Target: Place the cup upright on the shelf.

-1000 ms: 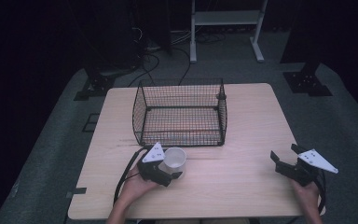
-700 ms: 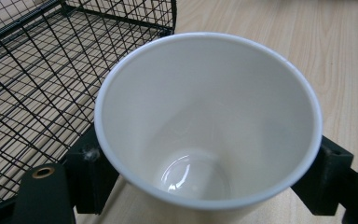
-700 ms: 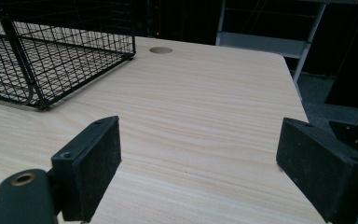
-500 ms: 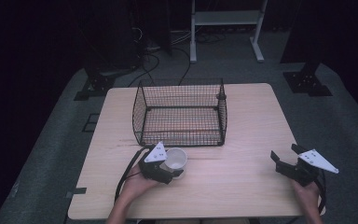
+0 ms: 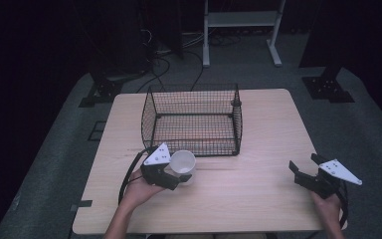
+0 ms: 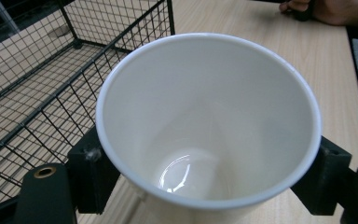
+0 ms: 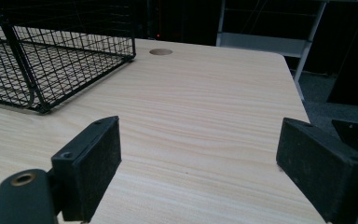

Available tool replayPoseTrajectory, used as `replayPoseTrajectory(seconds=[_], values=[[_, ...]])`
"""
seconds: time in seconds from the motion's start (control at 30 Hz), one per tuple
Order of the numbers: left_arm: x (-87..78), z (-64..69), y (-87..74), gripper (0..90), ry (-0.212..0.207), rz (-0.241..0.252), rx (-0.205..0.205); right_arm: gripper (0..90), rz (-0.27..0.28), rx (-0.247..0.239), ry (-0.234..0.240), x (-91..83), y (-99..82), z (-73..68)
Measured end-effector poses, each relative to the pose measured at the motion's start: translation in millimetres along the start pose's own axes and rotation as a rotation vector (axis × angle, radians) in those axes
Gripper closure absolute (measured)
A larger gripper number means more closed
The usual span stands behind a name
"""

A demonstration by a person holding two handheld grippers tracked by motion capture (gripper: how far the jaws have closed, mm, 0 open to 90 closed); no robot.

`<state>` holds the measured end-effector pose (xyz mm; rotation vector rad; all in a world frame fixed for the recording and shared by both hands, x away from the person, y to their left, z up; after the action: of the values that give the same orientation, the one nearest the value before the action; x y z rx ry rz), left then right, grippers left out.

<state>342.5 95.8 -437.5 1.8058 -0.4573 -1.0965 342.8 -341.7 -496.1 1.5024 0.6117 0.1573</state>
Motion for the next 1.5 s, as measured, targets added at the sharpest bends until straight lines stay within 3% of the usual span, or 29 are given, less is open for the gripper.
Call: replayPoseTrajectory(seconds=[0.6,1.5], values=[[-8.3,-12.0,20.6,21.0,-0.033,-0.010,0.024,13.1,0.002,0.014,-0.001,-0.3,-0.1,1.2],[-10.9,-41.6,68.1,21.0,-0.066,-0.019,0.064,13.1,0.003,0.019,0.000,-0.5,0.0,1.5]])
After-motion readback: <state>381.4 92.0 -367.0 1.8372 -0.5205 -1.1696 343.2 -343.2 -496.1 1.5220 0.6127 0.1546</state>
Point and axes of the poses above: each handheld gripper's, and its own axes: x roughly forward along the jaws, y roughly out of its top, z roughly to its right, the point moved 6 cm from there along x, roughly forward along the jaws, and after that the axes turned 12 degrees about y, right-handed, at the moved point
